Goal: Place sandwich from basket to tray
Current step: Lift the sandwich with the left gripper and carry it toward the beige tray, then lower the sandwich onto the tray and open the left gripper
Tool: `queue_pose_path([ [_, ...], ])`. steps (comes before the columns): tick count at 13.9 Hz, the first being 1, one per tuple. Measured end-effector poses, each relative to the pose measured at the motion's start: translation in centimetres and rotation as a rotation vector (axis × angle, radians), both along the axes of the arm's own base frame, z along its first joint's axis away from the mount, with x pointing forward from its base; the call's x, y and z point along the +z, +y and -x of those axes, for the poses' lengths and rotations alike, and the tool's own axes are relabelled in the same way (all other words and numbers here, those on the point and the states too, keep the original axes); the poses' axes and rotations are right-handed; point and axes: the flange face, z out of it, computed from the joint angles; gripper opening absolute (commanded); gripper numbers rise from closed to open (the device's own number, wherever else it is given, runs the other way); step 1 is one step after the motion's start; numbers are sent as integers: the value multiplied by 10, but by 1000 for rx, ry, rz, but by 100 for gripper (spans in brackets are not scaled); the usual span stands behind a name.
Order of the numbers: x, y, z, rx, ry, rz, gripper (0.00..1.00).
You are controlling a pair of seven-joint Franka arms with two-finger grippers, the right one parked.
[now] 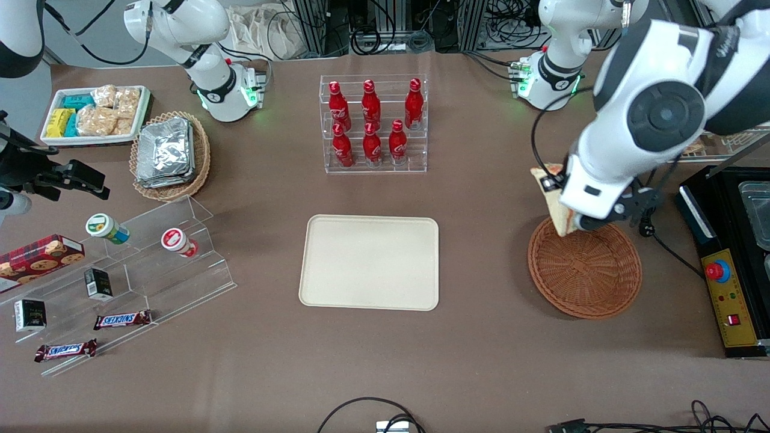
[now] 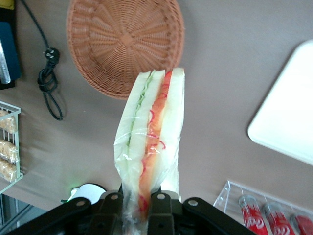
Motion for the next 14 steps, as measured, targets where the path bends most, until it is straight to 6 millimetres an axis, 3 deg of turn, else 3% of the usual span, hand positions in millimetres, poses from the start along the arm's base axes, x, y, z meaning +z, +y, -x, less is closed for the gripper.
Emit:
queue_pose_path([
  [3, 6, -46, 24, -98, -8, 7, 0],
  [6, -6, -99, 54, -211, 2, -20, 0],
  [9, -45, -150, 65, -298, 4, -9, 0],
  [14, -124, -208, 37, -288, -114, 81, 0],
])
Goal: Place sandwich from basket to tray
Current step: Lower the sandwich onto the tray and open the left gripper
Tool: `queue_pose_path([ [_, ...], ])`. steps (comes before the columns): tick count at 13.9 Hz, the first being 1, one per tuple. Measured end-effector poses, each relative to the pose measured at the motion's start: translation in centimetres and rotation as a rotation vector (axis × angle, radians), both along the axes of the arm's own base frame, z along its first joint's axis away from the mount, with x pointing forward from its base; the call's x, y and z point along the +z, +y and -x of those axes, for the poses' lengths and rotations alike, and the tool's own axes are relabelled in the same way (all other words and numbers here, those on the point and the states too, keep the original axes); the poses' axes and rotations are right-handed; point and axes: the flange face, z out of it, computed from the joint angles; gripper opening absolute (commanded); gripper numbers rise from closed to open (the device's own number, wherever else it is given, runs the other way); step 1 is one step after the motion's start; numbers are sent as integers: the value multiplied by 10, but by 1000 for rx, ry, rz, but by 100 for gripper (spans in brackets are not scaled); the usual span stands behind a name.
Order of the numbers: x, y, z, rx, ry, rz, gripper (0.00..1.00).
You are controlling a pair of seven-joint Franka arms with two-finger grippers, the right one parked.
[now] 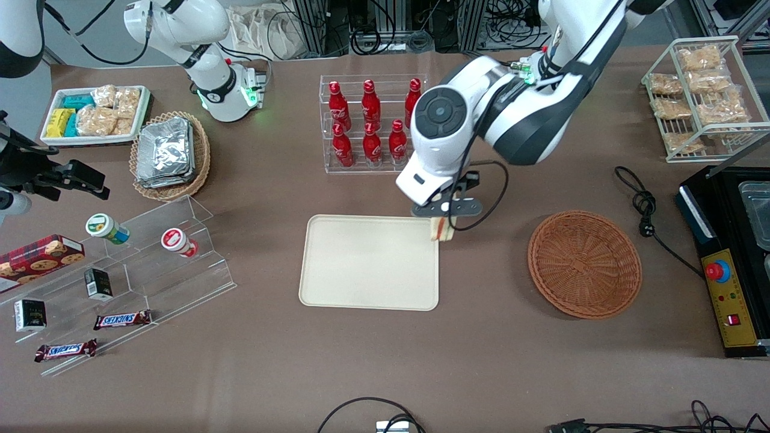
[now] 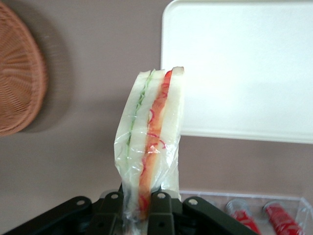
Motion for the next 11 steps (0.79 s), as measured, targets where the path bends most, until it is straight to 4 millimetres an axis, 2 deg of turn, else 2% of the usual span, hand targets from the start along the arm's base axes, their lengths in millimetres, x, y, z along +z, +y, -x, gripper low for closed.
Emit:
queue_pose_path([
  [2, -44, -22, 0, -1, -42, -40, 0],
  [6, -166, -54, 5, -22, -96, -125, 0],
  [7, -191, -57, 7, -24, -100, -135, 0],
  [8, -206, -58, 8, -27, -96, -141, 0],
  [9, -210, -58, 7, -26, -94, -141, 0],
  [11, -202, -59, 1, -18, -107, -132, 0],
])
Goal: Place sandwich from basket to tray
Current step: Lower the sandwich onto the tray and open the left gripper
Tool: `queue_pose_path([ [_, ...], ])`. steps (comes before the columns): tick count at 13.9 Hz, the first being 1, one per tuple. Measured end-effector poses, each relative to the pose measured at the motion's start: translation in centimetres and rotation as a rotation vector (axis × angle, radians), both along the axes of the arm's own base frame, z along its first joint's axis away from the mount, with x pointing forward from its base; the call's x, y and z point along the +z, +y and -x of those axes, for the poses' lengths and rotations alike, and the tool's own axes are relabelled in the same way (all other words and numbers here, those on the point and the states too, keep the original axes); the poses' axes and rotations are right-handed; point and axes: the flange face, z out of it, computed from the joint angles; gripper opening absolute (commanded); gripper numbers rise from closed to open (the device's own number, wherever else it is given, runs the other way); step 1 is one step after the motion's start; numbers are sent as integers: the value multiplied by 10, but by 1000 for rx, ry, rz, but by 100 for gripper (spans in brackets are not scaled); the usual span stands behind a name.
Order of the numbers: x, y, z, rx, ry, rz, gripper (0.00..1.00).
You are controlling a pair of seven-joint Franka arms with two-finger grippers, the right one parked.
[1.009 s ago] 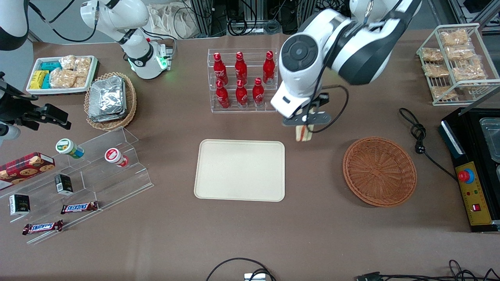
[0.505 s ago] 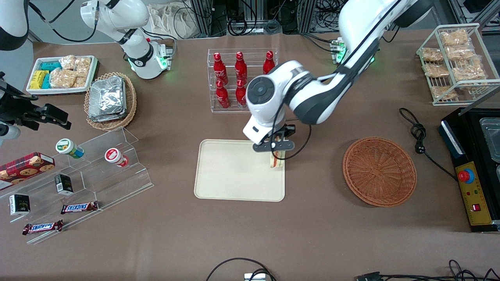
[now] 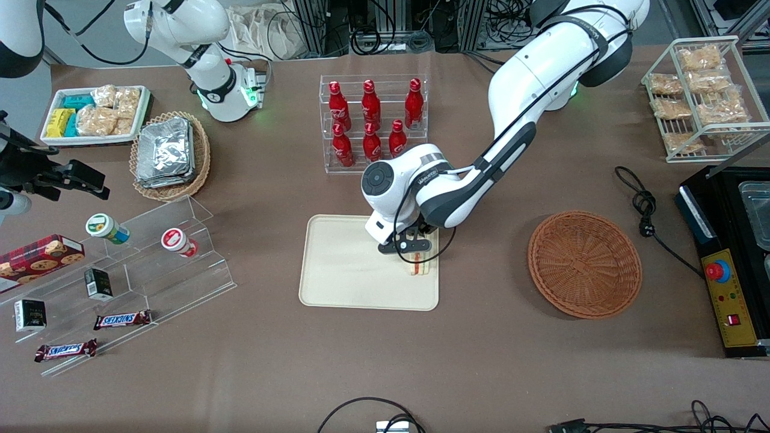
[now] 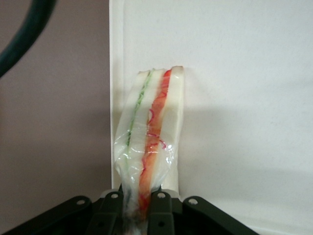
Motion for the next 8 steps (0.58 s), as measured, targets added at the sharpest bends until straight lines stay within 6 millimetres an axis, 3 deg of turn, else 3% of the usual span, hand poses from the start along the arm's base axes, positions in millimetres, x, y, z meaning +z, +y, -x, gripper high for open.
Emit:
queue_pose_path([
  [1, 2, 0, -3, 4, -4, 3, 38],
  [2, 3, 1, -4, 6, -7, 4, 99],
  [8, 5, 1, -9, 83, -43, 21, 100],
])
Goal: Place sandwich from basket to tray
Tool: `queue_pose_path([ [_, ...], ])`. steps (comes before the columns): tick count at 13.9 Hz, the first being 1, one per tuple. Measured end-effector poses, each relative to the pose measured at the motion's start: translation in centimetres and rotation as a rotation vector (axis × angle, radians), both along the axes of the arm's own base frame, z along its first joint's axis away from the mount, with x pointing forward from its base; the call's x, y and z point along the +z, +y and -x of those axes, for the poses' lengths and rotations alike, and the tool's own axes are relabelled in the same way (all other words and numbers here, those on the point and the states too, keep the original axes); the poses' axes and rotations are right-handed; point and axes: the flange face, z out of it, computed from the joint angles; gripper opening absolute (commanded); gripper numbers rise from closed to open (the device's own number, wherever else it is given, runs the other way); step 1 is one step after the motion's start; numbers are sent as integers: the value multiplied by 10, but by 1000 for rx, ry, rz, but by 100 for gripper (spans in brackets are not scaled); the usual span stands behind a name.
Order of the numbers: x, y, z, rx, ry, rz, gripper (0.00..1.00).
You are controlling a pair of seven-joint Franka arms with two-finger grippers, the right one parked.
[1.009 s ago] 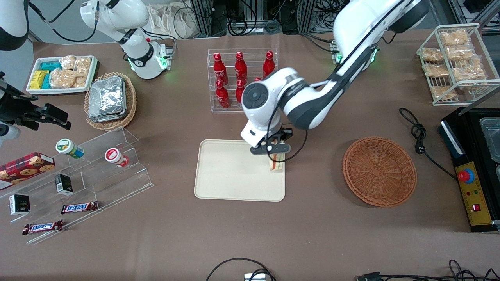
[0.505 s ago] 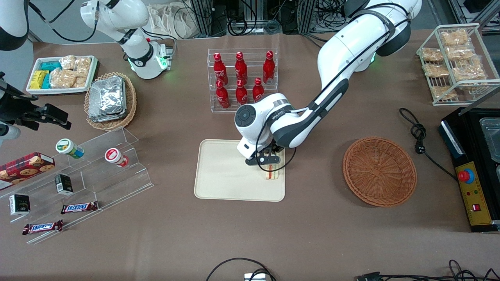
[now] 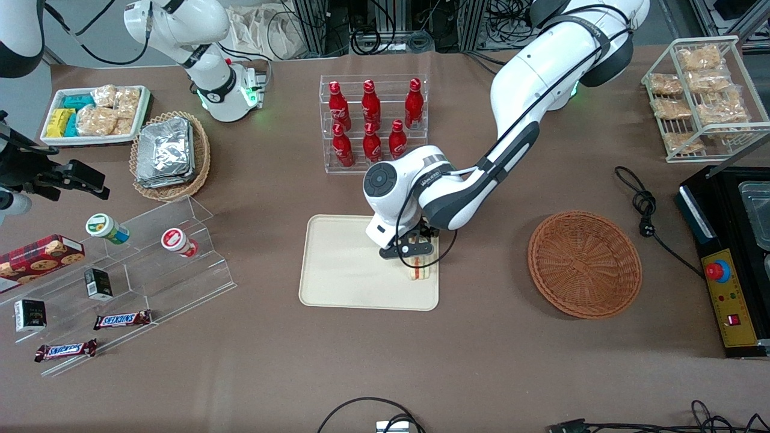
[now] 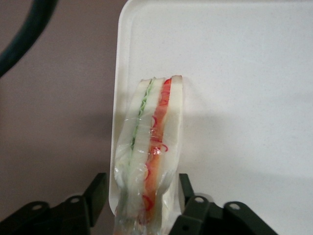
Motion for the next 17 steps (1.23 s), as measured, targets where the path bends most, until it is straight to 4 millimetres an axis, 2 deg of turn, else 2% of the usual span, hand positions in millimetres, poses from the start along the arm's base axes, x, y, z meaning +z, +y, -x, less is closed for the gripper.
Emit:
queue_pose_path([
  [3, 15, 0, -5, 59, -35, 11, 100],
  [6, 58, 9, -7, 99, -47, -14, 100],
  [8, 96, 29, -16, 116, -16, -12, 100],
  [10, 140, 79, -40, 84, 54, 37, 100],
  [11, 163, 111, -50, 68, 67, 56, 100],
  [13, 201, 180, -56, 54, 71, 71, 100],
  [15, 224, 250, -51, 48, 56, 91, 100],
  [17, 232, 310, -39, 54, 15, 110, 100],
])
